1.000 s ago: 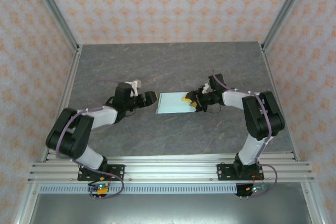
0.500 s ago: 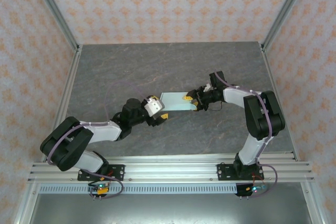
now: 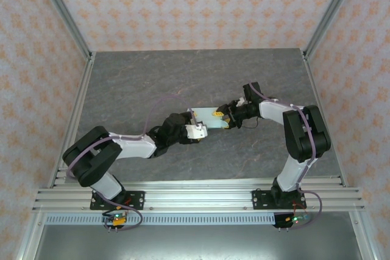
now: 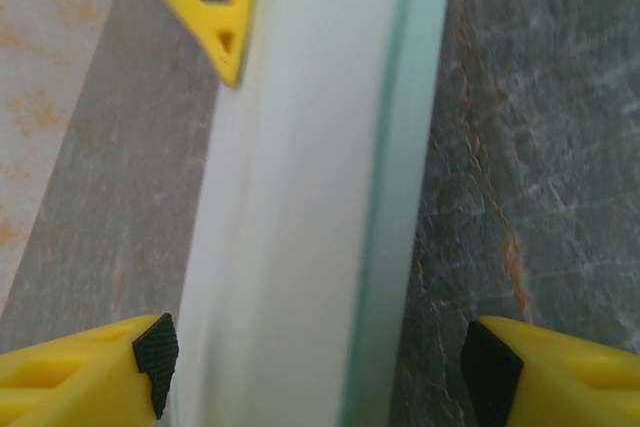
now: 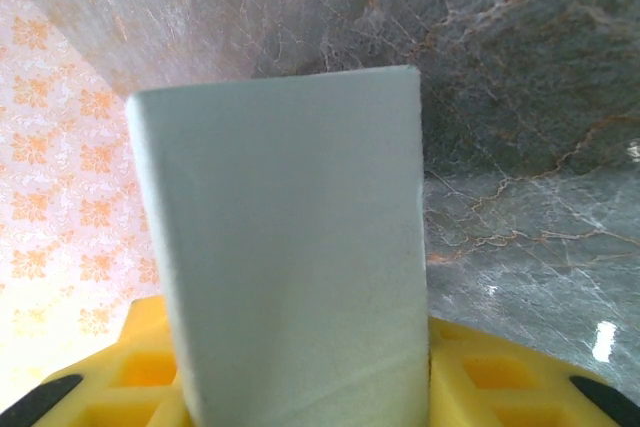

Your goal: Fold the paper box

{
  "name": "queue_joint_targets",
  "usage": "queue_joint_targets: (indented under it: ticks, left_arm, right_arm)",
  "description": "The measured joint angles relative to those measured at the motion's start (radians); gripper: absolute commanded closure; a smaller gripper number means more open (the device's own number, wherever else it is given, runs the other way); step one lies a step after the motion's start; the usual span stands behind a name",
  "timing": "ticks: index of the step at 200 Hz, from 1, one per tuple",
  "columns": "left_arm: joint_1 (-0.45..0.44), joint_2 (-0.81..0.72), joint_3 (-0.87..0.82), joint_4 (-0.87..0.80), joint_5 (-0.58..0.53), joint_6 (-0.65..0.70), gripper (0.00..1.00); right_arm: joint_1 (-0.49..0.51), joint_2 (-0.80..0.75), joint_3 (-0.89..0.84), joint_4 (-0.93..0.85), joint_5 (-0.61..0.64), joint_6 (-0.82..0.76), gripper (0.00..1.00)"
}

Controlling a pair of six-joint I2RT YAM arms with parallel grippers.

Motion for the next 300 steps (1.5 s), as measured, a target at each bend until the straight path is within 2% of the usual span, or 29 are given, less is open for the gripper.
queue_joint_targets:
  ticks: [16, 39, 64, 79, 139, 174, 214, 227, 256, 300]
  left_arm:
    - [-0.013, 0.034, 0.025, -0.012, -0.047, 0.028, 0.3]
    - [-0.032, 0.087, 0.076, -0.011, -0.096, 0.062, 0.32]
    - [-0.042, 0.122, 0.098, 0.018, -0.143, 0.095, 0.44]
    - [-0.042, 0.128, 0.109, 0.017, -0.155, 0.101, 0.5]
    - [-0.048, 0.116, 0.141, -0.05, -0.161, 0.143, 0.61]
    - [-0.05, 0.063, 0.176, -0.201, -0.134, 0.134, 0.6]
    - [-0.05, -0.02, 0.22, -0.448, -0.131, 0.08, 0.6]
    - [-0.05, -0.046, 0.252, -0.555, -0.132, 0.042, 0.63]
    - [-0.04, -0.055, 0.363, -0.745, -0.103, -0.032, 0.62]
    - [-0.019, 0.014, 0.507, -0.98, -0.005, -0.067, 0.61]
  right_arm:
    - [0.0, 0.0, 0.0, 0.0, 0.001, 0.005, 0.57]
    - [-0.003, 0.0, 0.0, 0.001, 0.002, 0.015, 0.57]
    - [-0.01, -0.002, -0.013, 0.027, 0.005, 0.034, 0.56]
    - [-0.01, -0.008, -0.029, 0.052, 0.005, 0.053, 0.54]
    - [-0.011, -0.046, -0.066, 0.091, 0.024, 0.105, 0.46]
    - [-0.01, -0.097, -0.092, 0.06, 0.047, 0.092, 0.32]
    - [-0.009, -0.225, -0.092, -0.021, 0.115, 0.019, 0.21]
    - [-0.009, -0.267, -0.091, -0.034, 0.133, -0.006, 0.21]
    - [-0.012, -0.348, -0.091, -0.043, 0.197, -0.071, 0.2]
    - [-0.028, -0.558, -0.095, -0.067, 0.439, -0.224, 0.21]
